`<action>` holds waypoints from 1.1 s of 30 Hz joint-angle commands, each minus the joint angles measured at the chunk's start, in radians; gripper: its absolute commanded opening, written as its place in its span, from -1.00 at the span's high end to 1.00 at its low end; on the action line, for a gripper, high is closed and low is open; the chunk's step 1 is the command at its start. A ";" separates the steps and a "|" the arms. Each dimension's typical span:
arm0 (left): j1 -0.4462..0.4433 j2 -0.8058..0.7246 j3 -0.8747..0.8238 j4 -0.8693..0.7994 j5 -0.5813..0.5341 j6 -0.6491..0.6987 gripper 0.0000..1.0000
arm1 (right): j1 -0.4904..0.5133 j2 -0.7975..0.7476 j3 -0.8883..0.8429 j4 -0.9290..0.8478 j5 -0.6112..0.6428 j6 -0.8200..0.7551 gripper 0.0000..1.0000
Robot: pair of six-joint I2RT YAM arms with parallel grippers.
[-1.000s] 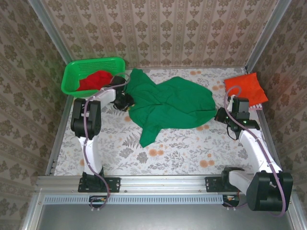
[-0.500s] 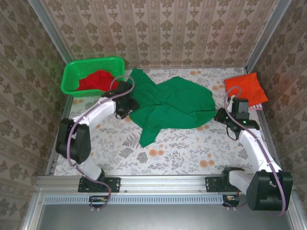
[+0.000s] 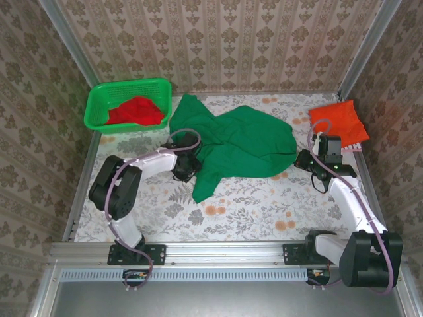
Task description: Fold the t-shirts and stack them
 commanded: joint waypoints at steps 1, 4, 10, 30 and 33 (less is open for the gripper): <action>0.015 0.018 0.049 -0.018 0.008 -0.024 0.28 | -0.006 -0.004 -0.015 0.003 -0.005 0.014 1.00; 0.015 0.032 0.049 -0.010 0.025 -0.027 0.29 | -0.006 -0.007 -0.020 0.004 0.000 0.012 1.00; 0.024 0.079 0.067 -0.018 0.060 -0.026 0.37 | -0.006 0.007 -0.021 0.015 -0.014 0.017 1.00; 0.117 -0.137 -0.026 -0.178 0.095 0.108 1.00 | -0.023 -0.107 -0.082 -0.087 0.215 0.101 -0.81; 0.137 -0.174 -0.051 -0.188 0.117 0.132 1.00 | -0.024 -0.130 -0.077 -0.115 0.190 0.106 -0.81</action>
